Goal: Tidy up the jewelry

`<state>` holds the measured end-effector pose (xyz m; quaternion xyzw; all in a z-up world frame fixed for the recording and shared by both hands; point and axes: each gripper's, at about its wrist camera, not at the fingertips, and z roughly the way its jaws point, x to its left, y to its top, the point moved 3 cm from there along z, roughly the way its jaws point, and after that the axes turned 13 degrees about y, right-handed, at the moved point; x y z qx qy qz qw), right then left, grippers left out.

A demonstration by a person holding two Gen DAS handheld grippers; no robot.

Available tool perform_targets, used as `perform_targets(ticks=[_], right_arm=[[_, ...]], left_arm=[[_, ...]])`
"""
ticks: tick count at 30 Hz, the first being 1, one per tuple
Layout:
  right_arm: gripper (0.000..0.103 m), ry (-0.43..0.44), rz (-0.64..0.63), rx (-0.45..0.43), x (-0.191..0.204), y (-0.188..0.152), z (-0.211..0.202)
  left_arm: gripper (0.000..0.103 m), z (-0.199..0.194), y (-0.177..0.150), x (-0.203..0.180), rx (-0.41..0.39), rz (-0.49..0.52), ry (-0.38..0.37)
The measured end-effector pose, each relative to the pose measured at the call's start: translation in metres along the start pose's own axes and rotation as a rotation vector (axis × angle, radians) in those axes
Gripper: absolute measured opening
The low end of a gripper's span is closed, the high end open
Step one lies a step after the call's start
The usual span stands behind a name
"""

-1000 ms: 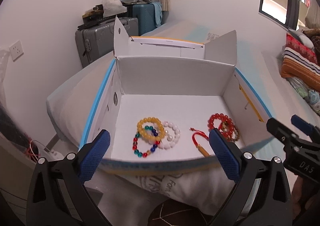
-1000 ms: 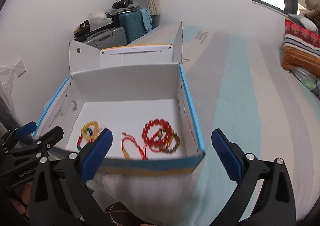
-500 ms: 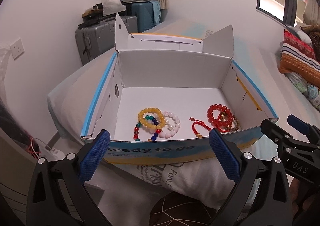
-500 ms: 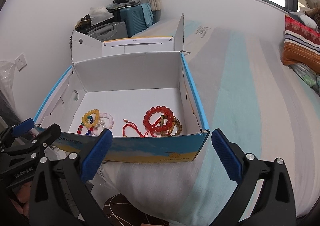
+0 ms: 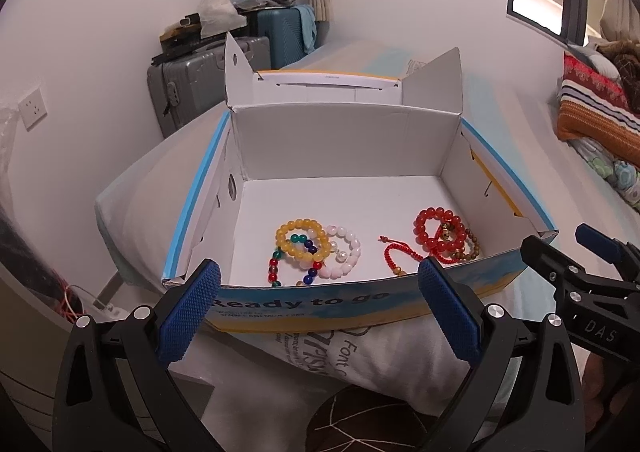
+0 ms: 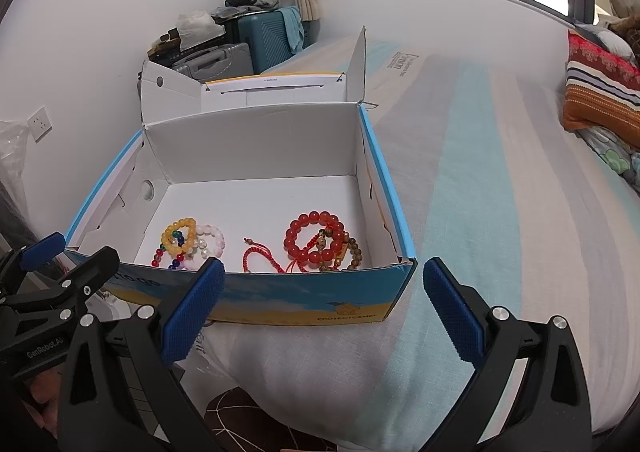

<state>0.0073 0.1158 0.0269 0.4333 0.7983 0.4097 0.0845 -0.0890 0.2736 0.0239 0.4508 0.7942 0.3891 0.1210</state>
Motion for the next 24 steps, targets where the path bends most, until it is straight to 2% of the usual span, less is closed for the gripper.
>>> perform_targets(ticks=[7,10,24], right_arm=[[0.095,0.0,-0.004,0.0,-0.0005,-0.0022,-0.0004],[0.095,-0.001,-0.013,0.001,-0.0017,-0.0029,-0.0009],[0.095,0.002,-0.013,0.003,-0.0041,-0.004,-0.0015]], left_arm=[[0.097,-0.0002,-0.0011,-0.0012,0.009,0.006,-0.017],[0.097,0.0002,-0.0019,-0.0038,0.033,0.005,-0.072],[0.097,-0.0022,-0.0005,-0.0052,-0.001,0.0,-0.025]])
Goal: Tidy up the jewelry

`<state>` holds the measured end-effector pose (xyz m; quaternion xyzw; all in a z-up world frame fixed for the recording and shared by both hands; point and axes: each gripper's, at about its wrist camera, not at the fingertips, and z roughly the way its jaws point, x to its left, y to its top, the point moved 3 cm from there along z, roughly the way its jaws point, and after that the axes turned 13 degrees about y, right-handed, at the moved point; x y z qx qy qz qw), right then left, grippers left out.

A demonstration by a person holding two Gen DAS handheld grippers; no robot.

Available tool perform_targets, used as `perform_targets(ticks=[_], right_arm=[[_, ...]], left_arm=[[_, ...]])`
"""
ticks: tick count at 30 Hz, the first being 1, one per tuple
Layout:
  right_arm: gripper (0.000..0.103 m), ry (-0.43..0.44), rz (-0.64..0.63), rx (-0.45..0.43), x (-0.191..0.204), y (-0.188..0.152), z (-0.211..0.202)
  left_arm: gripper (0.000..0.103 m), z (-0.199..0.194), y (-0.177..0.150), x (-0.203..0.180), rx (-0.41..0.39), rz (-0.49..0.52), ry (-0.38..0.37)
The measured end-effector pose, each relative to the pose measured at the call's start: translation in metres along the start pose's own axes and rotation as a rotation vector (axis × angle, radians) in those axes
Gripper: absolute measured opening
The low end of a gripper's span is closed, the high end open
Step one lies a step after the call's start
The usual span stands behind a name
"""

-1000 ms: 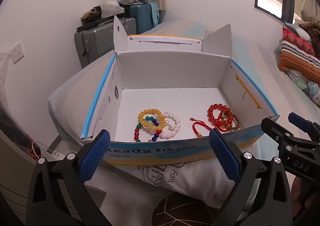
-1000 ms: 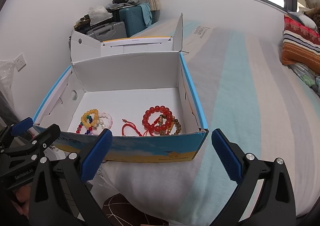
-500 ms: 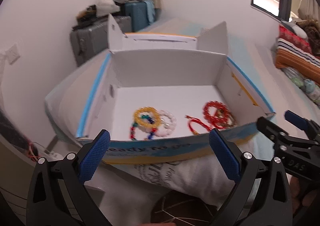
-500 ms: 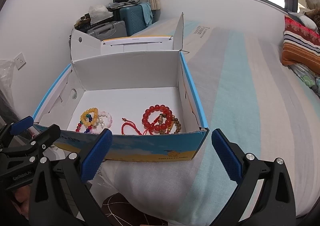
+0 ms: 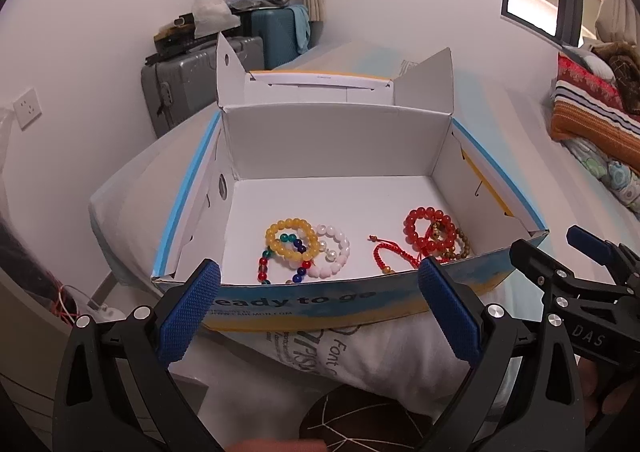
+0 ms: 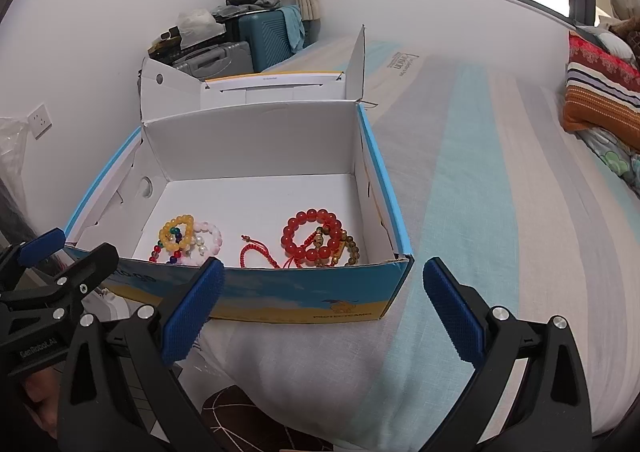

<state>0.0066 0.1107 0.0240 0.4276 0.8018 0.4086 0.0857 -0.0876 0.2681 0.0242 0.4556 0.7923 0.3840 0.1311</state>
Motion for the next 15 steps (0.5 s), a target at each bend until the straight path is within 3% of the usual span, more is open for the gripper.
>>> perform_targets(ticks=[15], right_arm=[[0.095,-0.001,0.006,0.007,-0.0044,-0.0024,0.0015]], left_arm=[[0.097,0.0033,-0.0041,-0.0054,0.032,0.001,-0.004]])
